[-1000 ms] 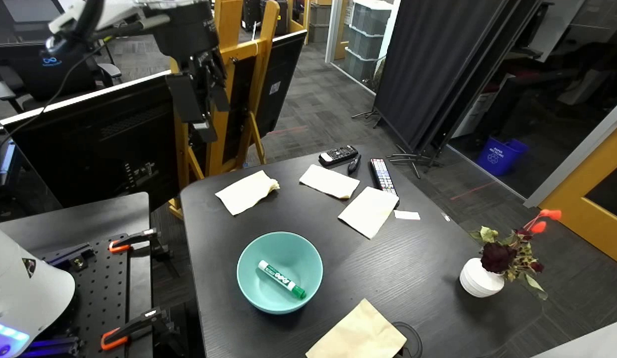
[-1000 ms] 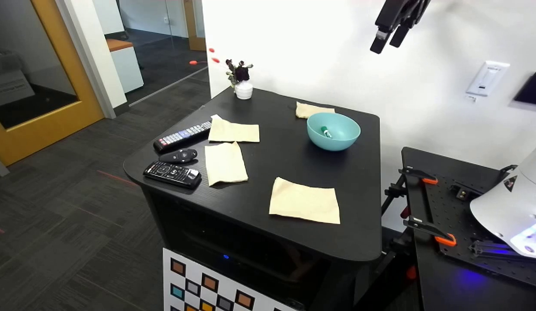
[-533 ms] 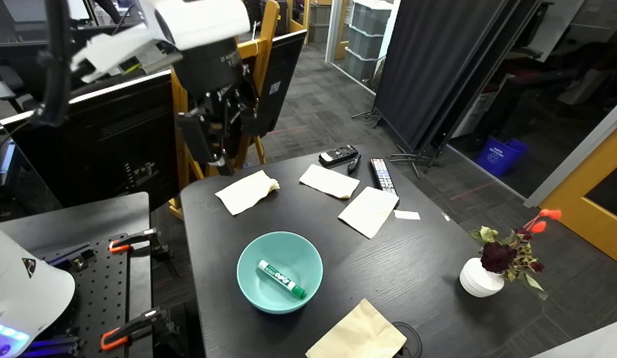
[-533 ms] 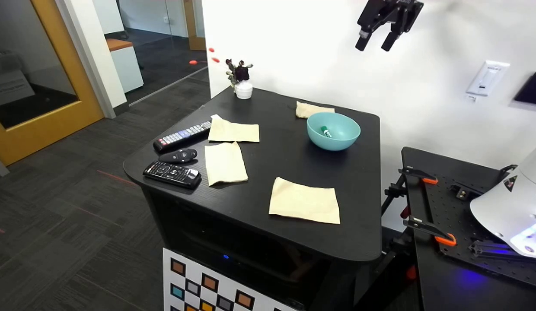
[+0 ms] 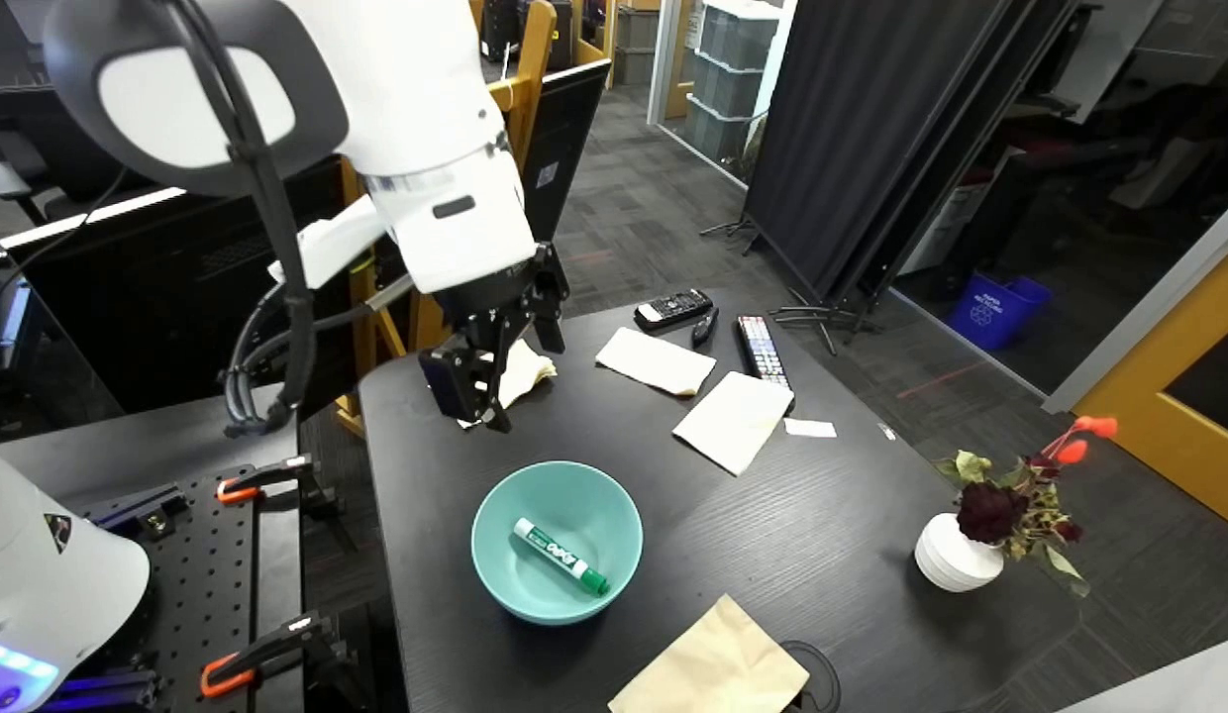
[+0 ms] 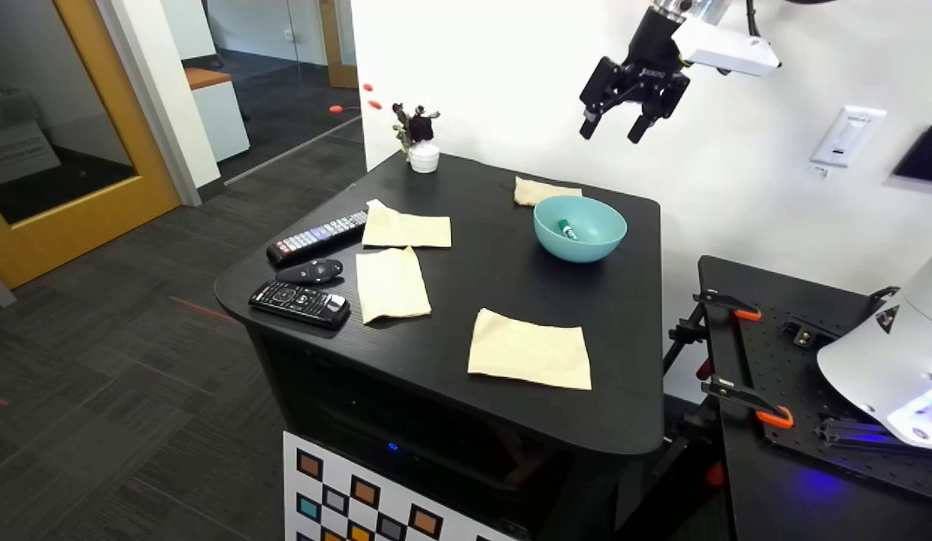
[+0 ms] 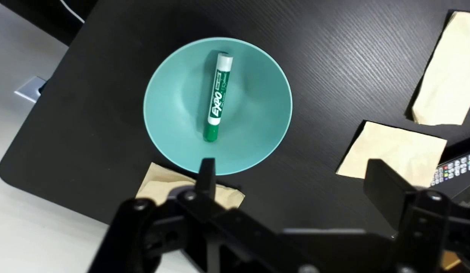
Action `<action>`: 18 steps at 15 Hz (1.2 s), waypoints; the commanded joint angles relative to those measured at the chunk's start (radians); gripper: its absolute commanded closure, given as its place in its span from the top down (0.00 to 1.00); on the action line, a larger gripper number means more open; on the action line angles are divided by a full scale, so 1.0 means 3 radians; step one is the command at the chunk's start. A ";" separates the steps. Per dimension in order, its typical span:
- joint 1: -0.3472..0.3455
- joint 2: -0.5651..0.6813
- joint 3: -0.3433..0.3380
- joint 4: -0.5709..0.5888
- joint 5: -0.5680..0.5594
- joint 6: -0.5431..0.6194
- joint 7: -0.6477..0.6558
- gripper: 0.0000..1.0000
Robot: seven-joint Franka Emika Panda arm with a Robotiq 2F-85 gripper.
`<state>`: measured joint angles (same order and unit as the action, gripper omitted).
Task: Pick up the marker in the blue bowl and put it on the table
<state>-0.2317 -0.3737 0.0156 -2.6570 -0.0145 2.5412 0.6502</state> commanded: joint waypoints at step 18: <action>-0.0105 0.0496 -0.0115 -0.0093 -0.0094 0.0299 0.0308 1.00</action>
<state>-0.2515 -0.2638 -0.0244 -2.6904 -0.0191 2.6033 0.7112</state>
